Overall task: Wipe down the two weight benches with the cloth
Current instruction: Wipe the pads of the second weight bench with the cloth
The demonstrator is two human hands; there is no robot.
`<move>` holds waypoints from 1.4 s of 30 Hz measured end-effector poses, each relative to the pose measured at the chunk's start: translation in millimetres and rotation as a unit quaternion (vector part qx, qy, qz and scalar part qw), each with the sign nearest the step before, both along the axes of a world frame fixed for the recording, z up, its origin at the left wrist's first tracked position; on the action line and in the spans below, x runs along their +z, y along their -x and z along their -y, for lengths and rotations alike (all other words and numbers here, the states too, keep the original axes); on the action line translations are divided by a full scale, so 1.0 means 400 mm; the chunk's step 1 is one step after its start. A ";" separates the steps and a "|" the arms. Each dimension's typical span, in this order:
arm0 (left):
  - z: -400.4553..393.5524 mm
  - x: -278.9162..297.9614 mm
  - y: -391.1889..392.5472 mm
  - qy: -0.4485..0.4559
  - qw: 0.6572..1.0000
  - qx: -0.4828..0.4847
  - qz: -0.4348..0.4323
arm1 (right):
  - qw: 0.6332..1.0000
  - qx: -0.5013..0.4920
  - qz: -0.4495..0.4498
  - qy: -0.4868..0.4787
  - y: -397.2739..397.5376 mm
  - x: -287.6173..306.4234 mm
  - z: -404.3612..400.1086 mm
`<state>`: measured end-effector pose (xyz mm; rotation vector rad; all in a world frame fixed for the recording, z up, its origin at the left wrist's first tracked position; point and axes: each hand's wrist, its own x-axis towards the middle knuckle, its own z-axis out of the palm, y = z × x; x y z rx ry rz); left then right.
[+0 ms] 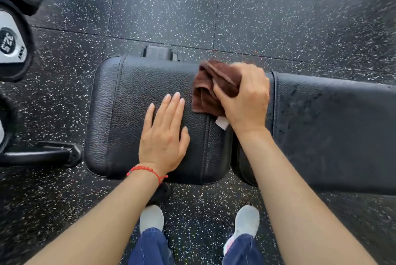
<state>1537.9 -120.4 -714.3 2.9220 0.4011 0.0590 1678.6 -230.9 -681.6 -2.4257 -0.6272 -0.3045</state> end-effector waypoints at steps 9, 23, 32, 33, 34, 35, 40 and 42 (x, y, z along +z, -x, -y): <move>0.012 0.001 -0.005 -0.019 1.000 0.008 -0.009 | 0.998 -0.064 0.007 0.028 0.151 -0.021 0.320; 0.205 0.001 -0.139 0.001 0.998 0.061 0.007 | 0.996 -0.068 0.049 0.013 0.007 -0.088 0.259; 0.199 -0.019 -0.136 -0.021 0.998 0.054 0.022 | 0.995 -0.093 0.031 -0.002 -0.051 -0.081 0.234; 0.199 -0.018 -0.136 -0.020 0.998 0.054 0.023 | 0.995 -0.093 0.027 -0.009 -0.042 -0.078 0.240; 0.199 -0.018 -0.136 -0.018 0.998 0.053 0.023 | 0.995 -0.091 0.026 -0.014 -0.029 -0.075 0.247; 0.199 -0.017 -0.136 -0.016 0.998 0.053 0.023 | 0.996 -0.087 0.026 -0.016 -0.013 -0.072 0.257; 0.201 -0.013 -0.135 -0.010 0.998 0.056 0.023 | 0.996 -0.085 0.006 -0.018 0.119 -0.069 0.342; 0.204 -0.011 -0.135 -0.007 0.998 0.056 0.022 | 0.996 -0.090 0.007 -0.015 0.177 -0.073 0.376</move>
